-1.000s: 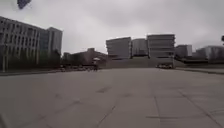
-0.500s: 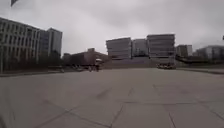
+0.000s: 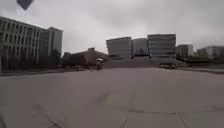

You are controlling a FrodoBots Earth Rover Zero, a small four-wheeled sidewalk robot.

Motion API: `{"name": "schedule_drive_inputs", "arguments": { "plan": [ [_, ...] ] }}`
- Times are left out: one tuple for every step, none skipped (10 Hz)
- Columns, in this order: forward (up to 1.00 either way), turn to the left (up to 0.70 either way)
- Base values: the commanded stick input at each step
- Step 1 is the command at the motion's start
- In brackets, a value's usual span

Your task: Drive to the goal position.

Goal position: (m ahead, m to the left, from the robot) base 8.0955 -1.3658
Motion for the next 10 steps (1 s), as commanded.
{"name": "schedule_drive_inputs", "arguments": {
  "plan": [
    [0.7,0.0],
    [0.7,0.0],
    [0.7,0.0],
    [0.7,0.0],
    [0.7,0.0],
    [0.7,0.0],
    [0.7,0.0],
    [0.7,0.0],
    [0.7,0.0],
    [0.7,0.0]
  ]
}}
